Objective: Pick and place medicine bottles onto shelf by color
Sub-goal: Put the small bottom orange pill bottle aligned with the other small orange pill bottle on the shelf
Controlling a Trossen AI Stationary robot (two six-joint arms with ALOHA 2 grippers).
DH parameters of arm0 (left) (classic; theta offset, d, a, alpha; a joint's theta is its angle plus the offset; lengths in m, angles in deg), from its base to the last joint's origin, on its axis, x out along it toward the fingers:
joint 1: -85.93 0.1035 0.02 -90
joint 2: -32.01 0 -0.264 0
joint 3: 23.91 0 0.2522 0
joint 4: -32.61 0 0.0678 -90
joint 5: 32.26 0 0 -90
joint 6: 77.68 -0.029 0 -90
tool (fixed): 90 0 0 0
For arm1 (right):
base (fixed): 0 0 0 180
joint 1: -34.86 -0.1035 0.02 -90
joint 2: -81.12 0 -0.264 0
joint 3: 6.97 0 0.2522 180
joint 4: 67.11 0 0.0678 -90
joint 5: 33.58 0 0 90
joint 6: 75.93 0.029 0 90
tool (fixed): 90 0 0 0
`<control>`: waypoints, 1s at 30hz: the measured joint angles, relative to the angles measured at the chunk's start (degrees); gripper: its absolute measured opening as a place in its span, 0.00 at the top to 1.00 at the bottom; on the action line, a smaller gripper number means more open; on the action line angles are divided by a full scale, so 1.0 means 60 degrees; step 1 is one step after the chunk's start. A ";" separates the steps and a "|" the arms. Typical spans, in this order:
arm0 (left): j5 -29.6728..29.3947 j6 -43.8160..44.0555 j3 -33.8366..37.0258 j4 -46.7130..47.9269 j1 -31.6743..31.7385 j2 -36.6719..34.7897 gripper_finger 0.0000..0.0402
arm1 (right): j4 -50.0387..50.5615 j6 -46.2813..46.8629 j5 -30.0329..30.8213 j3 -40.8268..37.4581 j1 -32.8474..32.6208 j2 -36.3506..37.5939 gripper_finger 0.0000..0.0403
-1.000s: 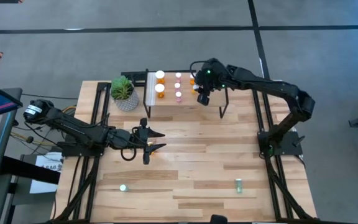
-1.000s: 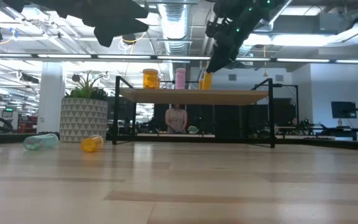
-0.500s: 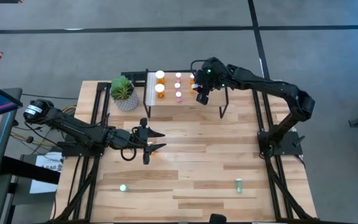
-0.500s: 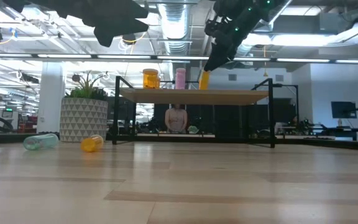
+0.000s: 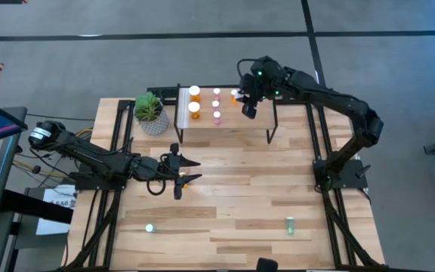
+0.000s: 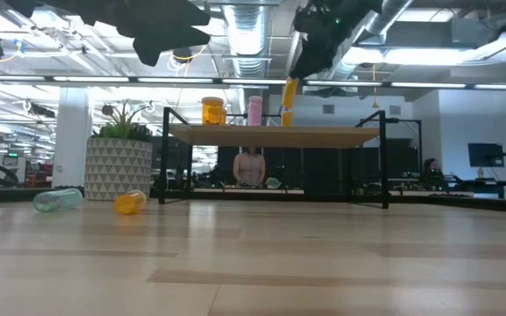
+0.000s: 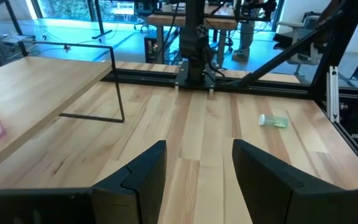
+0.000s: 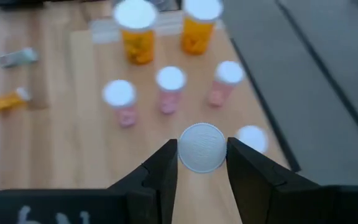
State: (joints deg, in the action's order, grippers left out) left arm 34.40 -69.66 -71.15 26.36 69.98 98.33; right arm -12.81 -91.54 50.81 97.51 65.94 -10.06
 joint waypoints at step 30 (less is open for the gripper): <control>0.0087 0.0256 -0.0007 0.0289 0.0110 0.0001 0.58 | 0.3147 0.0126 -0.0299 0.2694 -0.0154 -0.2036 0.63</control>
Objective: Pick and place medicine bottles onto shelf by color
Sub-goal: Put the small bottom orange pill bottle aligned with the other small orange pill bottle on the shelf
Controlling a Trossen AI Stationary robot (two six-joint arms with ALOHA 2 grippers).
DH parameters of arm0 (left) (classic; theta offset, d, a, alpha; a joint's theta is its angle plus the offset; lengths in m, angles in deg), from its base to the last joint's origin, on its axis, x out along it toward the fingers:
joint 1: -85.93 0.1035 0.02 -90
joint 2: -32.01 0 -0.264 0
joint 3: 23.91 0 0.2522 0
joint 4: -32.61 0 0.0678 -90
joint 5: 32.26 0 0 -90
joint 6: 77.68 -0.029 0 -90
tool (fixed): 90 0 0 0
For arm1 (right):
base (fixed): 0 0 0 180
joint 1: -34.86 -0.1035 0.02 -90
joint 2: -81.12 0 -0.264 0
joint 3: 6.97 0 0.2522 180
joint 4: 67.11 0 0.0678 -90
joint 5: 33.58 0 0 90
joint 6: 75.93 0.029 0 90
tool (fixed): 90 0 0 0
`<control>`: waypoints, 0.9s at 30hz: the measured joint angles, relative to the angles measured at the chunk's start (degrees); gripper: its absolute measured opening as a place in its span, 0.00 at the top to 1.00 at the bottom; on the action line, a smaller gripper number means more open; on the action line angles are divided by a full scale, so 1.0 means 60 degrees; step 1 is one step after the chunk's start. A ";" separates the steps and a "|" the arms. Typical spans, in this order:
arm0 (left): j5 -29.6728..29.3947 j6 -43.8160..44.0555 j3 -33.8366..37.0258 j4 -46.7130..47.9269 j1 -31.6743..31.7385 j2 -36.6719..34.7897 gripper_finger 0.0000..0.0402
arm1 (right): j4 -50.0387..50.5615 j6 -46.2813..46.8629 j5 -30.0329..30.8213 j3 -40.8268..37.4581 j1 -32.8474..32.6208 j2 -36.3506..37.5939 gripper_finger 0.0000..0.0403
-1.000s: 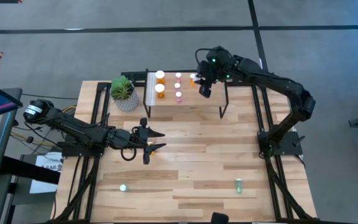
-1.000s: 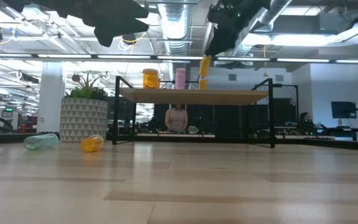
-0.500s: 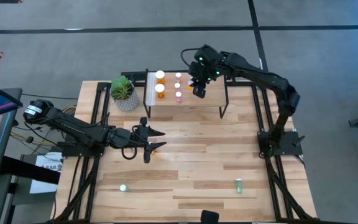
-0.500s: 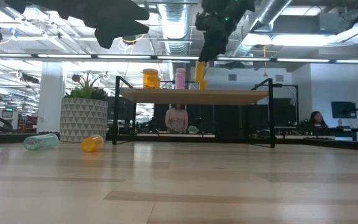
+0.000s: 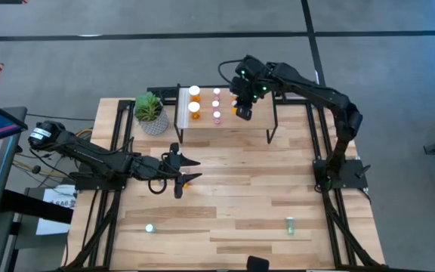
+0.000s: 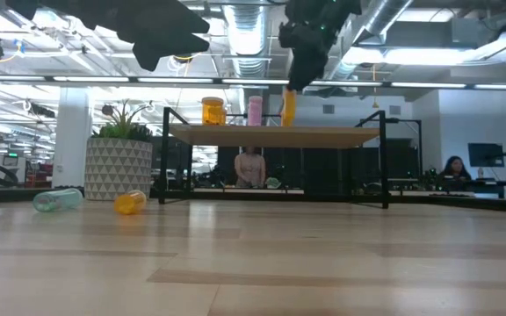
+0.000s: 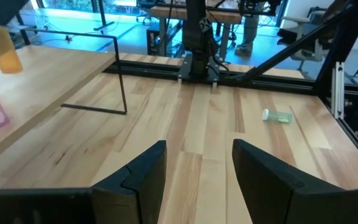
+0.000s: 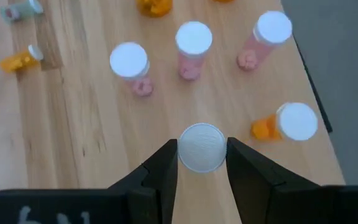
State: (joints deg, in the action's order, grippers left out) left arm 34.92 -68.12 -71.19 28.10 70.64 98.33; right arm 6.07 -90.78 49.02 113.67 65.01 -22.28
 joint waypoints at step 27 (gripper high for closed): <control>0.0250 0.0029 0.0000 -0.0004 -0.0017 0.0000 0.58 | -0.2572 0.0320 -0.0004 -0.2610 0.0146 0.0900 0.62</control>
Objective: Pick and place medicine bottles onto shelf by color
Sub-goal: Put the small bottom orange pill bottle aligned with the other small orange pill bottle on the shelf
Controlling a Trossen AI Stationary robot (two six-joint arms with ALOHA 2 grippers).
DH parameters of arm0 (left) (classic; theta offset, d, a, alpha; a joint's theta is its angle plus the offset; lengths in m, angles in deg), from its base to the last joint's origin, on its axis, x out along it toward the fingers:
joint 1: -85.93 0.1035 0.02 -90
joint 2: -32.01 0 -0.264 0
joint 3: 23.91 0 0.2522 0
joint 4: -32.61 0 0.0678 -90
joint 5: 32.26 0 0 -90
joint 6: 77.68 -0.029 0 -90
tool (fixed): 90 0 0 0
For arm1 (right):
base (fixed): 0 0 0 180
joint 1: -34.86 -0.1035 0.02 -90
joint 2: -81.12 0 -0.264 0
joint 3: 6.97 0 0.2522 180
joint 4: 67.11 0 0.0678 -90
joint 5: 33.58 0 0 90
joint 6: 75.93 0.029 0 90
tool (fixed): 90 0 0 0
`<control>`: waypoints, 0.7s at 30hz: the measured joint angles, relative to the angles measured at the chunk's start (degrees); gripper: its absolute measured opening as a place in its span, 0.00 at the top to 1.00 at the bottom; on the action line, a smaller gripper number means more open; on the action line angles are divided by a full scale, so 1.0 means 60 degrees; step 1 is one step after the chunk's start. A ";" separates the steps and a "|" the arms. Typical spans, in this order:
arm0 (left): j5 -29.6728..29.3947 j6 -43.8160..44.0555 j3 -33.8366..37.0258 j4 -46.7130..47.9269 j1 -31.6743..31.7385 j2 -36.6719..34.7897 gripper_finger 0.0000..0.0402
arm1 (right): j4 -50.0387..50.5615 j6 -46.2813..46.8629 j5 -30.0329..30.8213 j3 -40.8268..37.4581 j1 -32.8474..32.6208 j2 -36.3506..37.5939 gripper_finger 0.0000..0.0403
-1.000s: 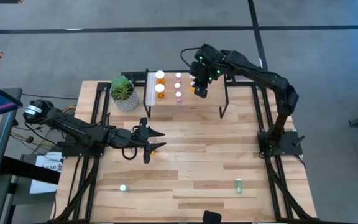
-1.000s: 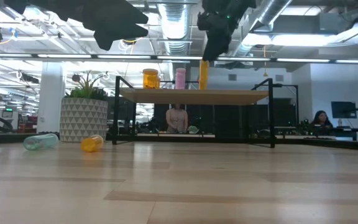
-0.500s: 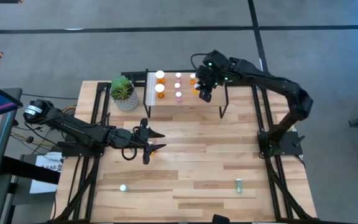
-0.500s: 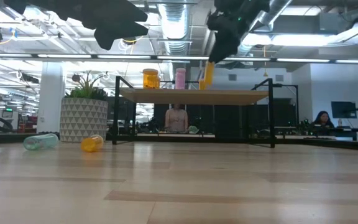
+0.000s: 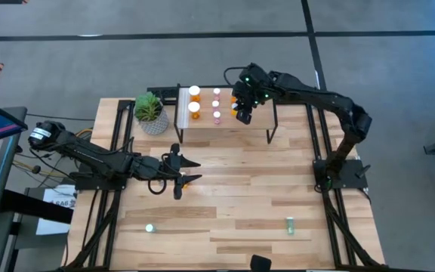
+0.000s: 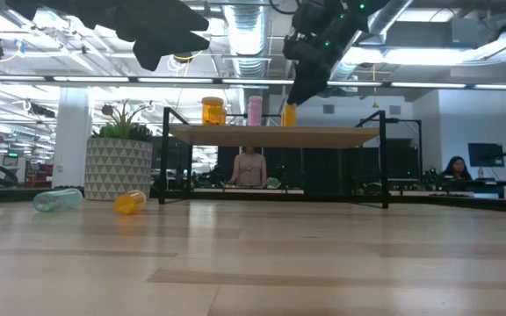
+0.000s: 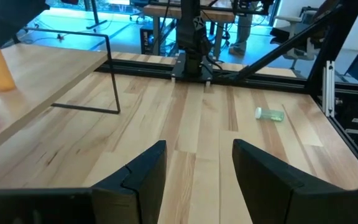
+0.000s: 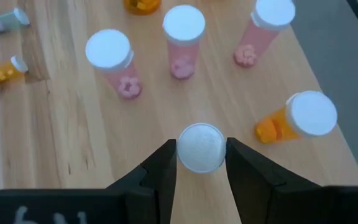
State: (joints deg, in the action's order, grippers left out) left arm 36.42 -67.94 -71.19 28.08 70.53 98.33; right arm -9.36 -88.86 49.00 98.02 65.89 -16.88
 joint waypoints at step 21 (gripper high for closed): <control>-0.0004 0.0033 0.0000 0.0144 0.0000 0.0000 0.58 | -0.0395 -0.0015 0.0030 0.0000 0.0107 -0.0069 0.53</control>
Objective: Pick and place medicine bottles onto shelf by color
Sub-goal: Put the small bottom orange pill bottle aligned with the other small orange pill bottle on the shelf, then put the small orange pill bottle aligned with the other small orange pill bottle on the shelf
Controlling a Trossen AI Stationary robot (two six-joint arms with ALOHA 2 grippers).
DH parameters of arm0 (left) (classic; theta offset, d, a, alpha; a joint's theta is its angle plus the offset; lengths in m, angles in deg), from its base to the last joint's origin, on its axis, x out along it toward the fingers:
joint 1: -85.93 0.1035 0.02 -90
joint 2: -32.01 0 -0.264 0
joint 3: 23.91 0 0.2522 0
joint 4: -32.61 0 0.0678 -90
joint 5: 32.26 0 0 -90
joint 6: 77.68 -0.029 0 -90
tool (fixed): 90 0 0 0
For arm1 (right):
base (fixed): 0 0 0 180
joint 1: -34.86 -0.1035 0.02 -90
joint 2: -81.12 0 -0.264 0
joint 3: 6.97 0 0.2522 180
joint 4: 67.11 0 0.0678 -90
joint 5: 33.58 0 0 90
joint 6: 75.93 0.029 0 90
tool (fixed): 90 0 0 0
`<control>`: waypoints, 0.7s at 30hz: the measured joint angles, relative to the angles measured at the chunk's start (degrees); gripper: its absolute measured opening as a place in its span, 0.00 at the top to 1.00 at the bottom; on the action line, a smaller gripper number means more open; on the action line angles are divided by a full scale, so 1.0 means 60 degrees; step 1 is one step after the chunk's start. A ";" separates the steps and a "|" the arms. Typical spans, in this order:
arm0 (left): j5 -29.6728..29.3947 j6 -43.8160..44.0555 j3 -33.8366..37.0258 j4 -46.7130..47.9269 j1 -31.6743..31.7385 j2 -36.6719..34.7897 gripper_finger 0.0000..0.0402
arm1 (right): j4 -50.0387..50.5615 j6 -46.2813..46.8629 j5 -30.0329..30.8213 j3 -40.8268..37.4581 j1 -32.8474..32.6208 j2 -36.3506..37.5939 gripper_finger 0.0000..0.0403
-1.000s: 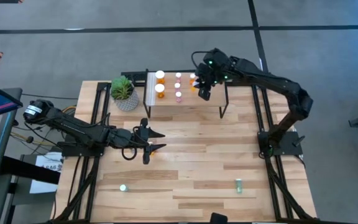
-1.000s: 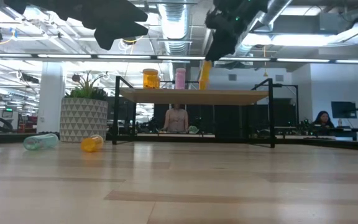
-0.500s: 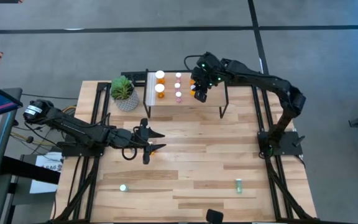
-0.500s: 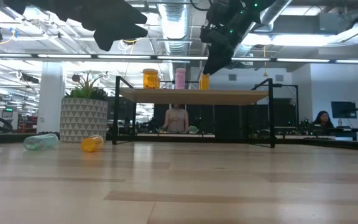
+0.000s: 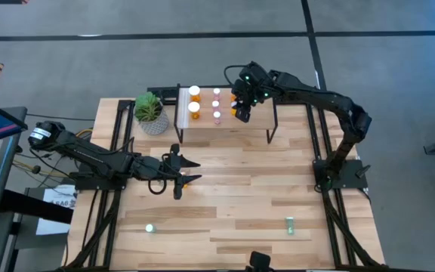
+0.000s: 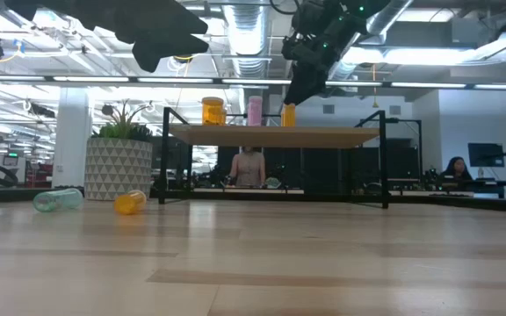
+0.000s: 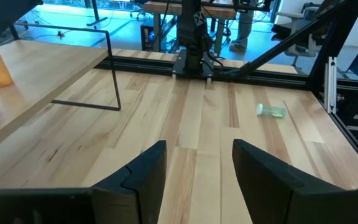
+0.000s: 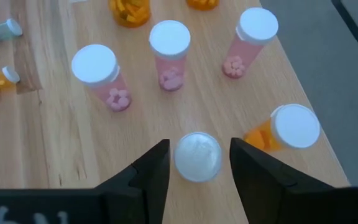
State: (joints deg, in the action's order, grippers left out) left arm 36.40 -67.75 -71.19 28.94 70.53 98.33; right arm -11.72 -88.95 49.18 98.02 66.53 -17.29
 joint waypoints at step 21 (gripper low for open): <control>-0.0297 0.3200 -0.0112 0.1748 0.0011 0.0003 0.58 | 0.1655 0.0959 0.0500 0.0000 -0.0378 0.2275 0.50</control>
State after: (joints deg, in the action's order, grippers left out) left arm 34.62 -48.55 -71.86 39.43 70.60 98.35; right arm -1.80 -83.19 52.18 98.02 64.26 -3.65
